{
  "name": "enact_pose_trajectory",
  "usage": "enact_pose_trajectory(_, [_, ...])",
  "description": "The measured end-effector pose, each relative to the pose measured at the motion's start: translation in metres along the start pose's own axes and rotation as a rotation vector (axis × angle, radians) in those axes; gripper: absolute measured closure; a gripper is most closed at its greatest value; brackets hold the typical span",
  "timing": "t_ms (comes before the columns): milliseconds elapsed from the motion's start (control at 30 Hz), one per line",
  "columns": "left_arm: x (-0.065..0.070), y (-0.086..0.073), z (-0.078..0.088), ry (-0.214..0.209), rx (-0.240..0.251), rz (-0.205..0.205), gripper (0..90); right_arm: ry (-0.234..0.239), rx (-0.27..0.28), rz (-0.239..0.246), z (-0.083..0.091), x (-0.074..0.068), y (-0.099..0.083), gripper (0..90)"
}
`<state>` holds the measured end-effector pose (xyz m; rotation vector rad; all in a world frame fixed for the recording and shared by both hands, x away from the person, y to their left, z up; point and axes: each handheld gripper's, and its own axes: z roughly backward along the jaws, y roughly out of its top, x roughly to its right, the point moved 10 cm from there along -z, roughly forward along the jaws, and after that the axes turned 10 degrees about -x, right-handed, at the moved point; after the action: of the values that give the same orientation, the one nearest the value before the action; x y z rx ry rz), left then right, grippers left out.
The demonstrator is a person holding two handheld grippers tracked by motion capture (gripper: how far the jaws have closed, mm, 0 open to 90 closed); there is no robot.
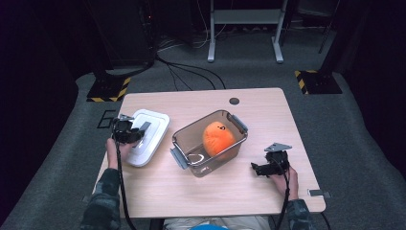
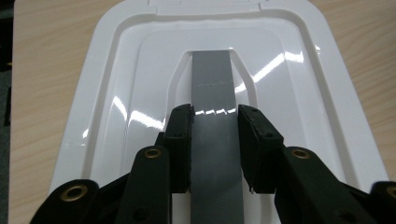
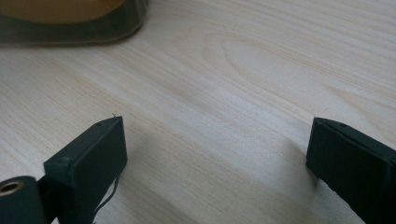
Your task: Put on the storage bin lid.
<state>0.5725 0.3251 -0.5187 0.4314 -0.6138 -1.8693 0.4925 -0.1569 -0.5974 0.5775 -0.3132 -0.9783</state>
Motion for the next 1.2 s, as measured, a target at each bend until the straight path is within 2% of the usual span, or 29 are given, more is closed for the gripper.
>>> enact_pose_trajectory(200, [0.005, 0.011, 0.021, -0.016, 0.024, -0.034, 66.3, 0.000, 0.000, 0.000, 0.000, 0.000, 0.000, 4.3])
enact_pose_trajectory(333, [0.008, 0.018, 0.033, -0.032, 0.030, -0.024, 66.3, 0.000, 0.000, 0.001, 0.000, 0.000, 0.000, 4.3])
enact_pose_trajectory(600, [0.019, 0.033, 0.056, -0.053, 0.046, -0.065, 66.3, 0.000, 0.000, 0.001, 0.000, 0.000, 0.000, 4.3])
enact_pose_trajectory(733, [0.030, 0.043, 0.067, -0.065, 0.061, -0.088, 66.3, 0.000, 0.000, 0.000, 0.000, 0.000, 0.000, 4.3])
enact_pose_trajectory(967, [0.051, 0.058, 0.082, -0.079, 0.065, -0.154, 66.3, 0.000, 0.000, 0.001, 0.000, 0.000, 0.000, 4.3])
enact_pose_trajectory(1200, [0.073, 0.071, 0.089, -0.106, 0.072, -0.195, 66.3, 0.000, 0.001, 0.002, 0.000, 0.000, 0.000, 4.3])
